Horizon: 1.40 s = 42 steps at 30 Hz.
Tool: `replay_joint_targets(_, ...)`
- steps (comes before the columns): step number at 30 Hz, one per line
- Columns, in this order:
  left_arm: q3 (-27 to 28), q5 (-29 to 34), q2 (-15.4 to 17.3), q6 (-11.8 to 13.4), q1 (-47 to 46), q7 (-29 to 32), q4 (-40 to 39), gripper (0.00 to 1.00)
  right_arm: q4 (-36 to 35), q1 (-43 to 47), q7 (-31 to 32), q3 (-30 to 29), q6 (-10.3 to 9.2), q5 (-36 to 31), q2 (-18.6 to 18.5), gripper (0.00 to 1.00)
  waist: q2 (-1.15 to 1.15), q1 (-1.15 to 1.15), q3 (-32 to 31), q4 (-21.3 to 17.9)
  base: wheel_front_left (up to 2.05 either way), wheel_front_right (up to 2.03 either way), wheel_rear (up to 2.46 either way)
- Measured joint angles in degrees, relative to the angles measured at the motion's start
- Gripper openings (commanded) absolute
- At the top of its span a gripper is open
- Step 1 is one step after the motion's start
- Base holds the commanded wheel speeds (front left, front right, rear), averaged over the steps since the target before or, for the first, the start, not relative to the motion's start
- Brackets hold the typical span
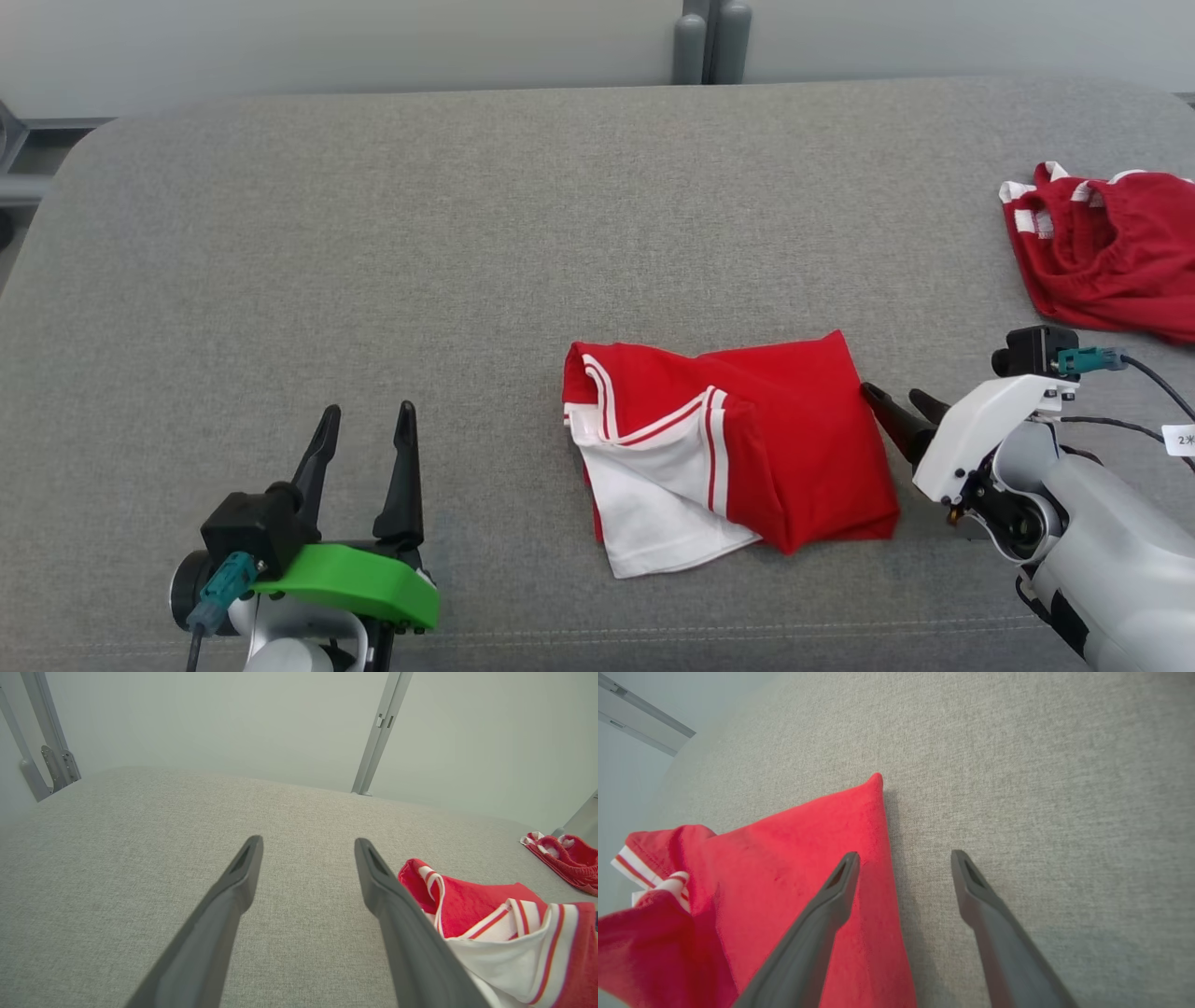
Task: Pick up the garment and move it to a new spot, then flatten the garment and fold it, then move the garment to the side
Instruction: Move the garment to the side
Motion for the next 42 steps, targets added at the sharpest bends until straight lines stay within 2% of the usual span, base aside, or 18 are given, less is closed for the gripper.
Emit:
replay_joint_targets(12,0.7,0.4,0.0,0.0,-0.3,0.0,0.1,1.00,1.3,0.2,3.4,0.8,1.49,2.4,1.1,1.00,0.00,0.00,1.6,2.2,0.00,0.00,0.00)
replay_joint_targets(13,0.8,0.4,0.0,0.0,-0.3,0.0,0.1,1.00,1.4,0.1,3.6,0.8,1.51,2.8,1.1,0.90,0.00,0.00,1.7,2.2,0.00,0.00,0.00)
replay_joint_targets(14,0.8,0.4,0.0,0.0,-0.3,0.0,0.1,1.00,1.4,0.1,3.6,0.9,1.52,2.9,1.2,0.45,0.00,0.00,1.7,2.3,0.00,0.00,0.00)
replay_joint_targets(15,0.8,0.4,0.0,0.0,-0.4,0.0,0.1,1.00,1.4,0.1,3.6,0.9,1.52,2.9,1.2,0.29,0.00,0.00,1.7,2.3,0.00,0.00,0.00)
replay_joint_targets(16,0.8,0.4,0.0,0.0,-0.4,0.0,0.1,1.00,1.4,0.0,3.6,0.9,1.52,2.9,1.2,0.02,0.00,0.00,1.8,2.3,0.00,0.00,0.00)
replay_joint_targets(24,1.2,0.4,0.0,0.0,-0.4,0.0,0.6,1.00,0.5,-1.6,2.2,0.5,2.01,2.8,0.5,0.00,0.00,0.00,1.8,2.2,0.00,0.00,0.00)
replay_joint_targets(35,2.6,0.5,-0.1,0.1,-0.4,-0.1,0.9,1.00,-1.5,-5.8,0.3,-2.1,2.02,2.7,-6.5,0.00,0.00,0.00,0.9,0.0,0.00,0.00,0.00)
replay_joint_targets(42,2.6,0.5,-0.1,0.1,-0.3,-0.1,1.2,1.00,-2.0,-7.5,0.5,-2.3,2.02,2.7,-7.7,0.00,0.00,0.00,0.1,-1.9,0.00,0.00,0.00)
